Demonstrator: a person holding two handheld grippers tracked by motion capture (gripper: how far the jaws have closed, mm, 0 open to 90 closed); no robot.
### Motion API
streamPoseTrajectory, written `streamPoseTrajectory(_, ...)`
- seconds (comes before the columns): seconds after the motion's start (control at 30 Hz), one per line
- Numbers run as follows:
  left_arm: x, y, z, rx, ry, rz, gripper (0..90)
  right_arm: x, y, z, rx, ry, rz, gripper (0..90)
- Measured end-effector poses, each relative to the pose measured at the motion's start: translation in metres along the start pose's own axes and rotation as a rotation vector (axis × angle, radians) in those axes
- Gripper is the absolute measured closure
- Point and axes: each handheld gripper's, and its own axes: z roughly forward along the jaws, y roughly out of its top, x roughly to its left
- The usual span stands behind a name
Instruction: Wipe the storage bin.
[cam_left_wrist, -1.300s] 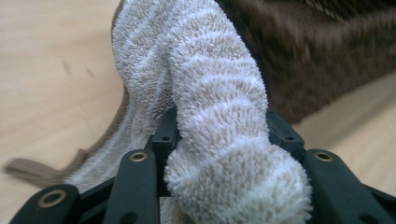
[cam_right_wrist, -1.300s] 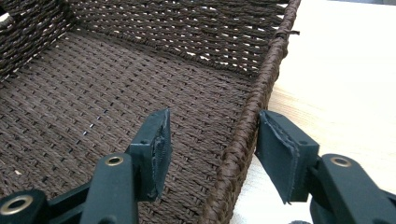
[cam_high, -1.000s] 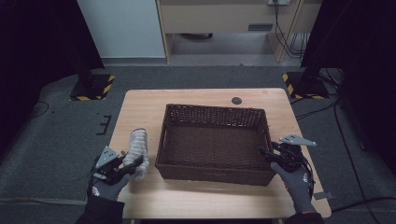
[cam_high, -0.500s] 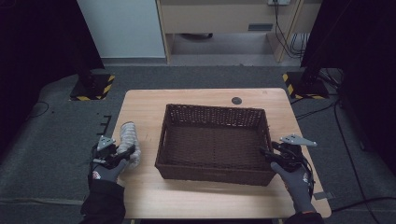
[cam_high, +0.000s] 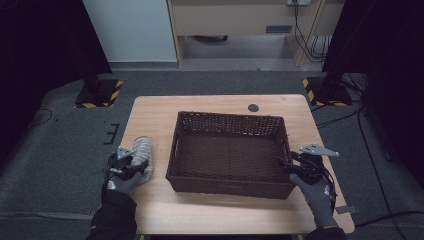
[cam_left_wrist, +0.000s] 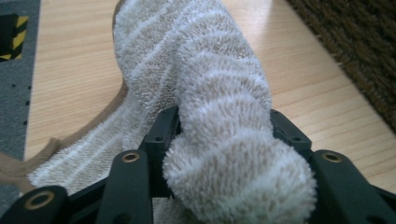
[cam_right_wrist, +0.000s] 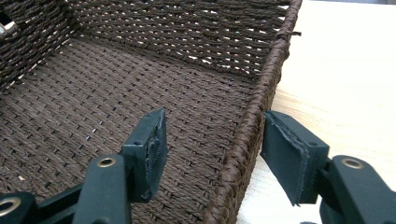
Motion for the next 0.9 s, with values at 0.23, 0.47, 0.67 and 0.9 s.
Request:
streamPoseTrajectory(0.23,0.001,-0.001,0.000,-0.032,-0.021,-0.029,38.5,0.001,0.000,0.000,0.000,-0.004,-0.012,40.6)
streamPoseTrajectory(0.47,0.002,0.001,-0.014,-0.076,-0.030,-0.044,31.3,0.001,0.001,-0.001,0.000,-0.008,-0.012,41.4)
streamPoseTrajectory(0.67,-0.003,0.006,-0.027,-0.125,-0.056,-0.039,30.6,0.001,0.002,-0.002,0.003,-0.006,-0.015,42.2)
streamPoseTrajectory(0.9,-0.020,0.018,-0.040,-0.178,-0.079,0.009,31.4,0.001,0.002,-0.003,0.007,-0.006,-0.024,44.0)
